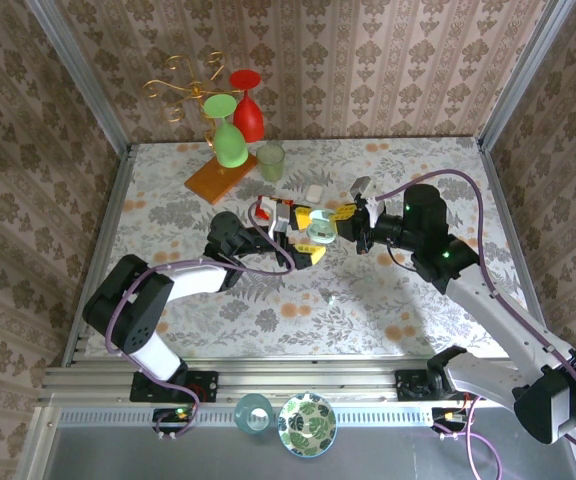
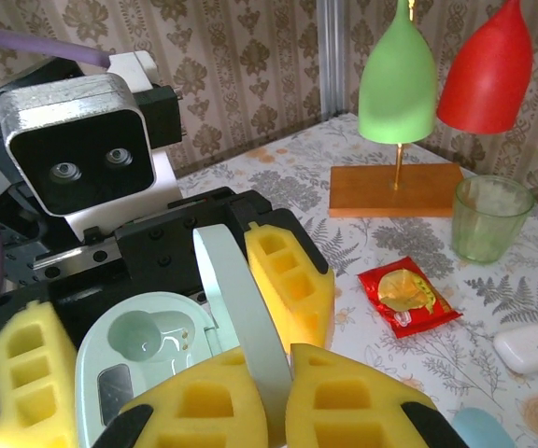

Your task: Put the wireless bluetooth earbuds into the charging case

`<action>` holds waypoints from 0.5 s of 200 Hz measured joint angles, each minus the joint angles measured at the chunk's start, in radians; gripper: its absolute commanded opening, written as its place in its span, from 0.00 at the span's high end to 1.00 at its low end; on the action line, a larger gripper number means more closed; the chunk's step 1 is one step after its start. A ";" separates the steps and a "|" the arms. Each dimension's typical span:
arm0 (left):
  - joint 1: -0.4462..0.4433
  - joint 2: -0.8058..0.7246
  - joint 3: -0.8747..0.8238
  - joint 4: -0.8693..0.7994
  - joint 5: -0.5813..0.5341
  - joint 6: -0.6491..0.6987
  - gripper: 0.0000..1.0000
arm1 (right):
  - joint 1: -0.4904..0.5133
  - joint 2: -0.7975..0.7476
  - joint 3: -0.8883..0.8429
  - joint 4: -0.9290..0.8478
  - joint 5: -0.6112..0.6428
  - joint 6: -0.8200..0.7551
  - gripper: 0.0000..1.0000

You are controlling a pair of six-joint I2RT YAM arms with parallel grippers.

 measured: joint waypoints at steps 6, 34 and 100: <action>0.000 0.000 0.000 0.000 -0.005 0.002 0.12 | 0.000 -0.002 -0.002 0.000 0.007 0.002 1.00; 0.000 0.000 -0.005 0.000 -0.024 0.010 0.04 | 0.002 -0.012 -0.008 0.000 0.023 0.007 1.00; -0.002 -0.002 -0.034 0.000 -0.050 0.035 0.04 | 0.029 -0.032 -0.008 0.002 0.052 0.020 1.00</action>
